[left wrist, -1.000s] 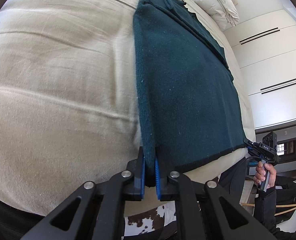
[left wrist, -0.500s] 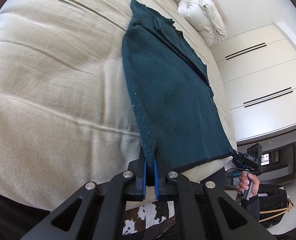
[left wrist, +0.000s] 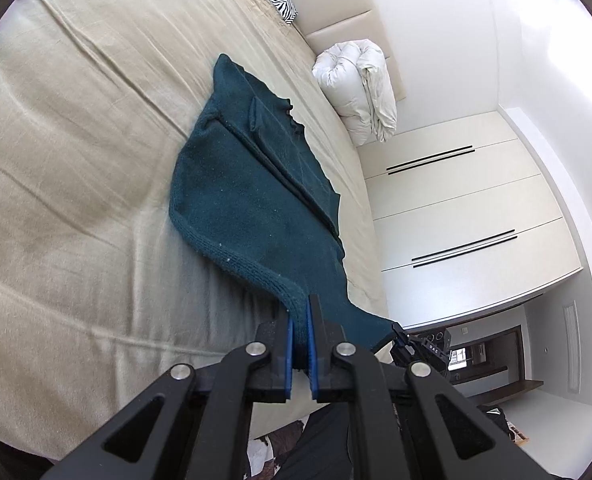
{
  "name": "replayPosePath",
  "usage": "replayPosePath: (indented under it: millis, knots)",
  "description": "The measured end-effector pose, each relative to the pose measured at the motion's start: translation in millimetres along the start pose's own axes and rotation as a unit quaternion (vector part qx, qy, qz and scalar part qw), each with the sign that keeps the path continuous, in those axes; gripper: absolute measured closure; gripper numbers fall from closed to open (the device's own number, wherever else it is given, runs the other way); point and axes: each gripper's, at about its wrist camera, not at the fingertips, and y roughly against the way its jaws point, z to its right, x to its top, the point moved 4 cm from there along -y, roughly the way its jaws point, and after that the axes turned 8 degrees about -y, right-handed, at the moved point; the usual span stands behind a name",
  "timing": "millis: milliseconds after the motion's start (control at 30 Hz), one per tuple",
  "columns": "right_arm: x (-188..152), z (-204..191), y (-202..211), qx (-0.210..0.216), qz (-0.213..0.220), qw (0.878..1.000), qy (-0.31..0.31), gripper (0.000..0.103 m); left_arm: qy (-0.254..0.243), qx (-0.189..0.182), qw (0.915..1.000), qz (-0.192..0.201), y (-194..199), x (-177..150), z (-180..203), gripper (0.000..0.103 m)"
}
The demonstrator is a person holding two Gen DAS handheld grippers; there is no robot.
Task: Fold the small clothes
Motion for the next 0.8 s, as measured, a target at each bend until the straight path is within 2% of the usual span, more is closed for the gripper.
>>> replayPosePath:
  millis: [167, 333, 567, 800]
  knots:
    - [26, -17, -12, 0.019, 0.016, 1.000, -0.001, 0.097, 0.028, -0.027, 0.9989, 0.024, -1, 26, -3, 0.095]
    - [56, -31, -26, 0.032, 0.031, 0.999, -0.001, 0.097, 0.040, -0.030, 0.9979, 0.043, -7, 54, -6, 0.095]
    - [98, -44, -53, 0.028, 0.053, 0.998, 0.000, 0.097, 0.056, -0.041, 0.9958, 0.061, -23, 94, -14, 0.095]
    - [148, -53, -79, 0.026, 0.083, 0.996, 0.010, 0.097, 0.058, -0.036, 0.9951, 0.071, -44, 138, -20, 0.095]
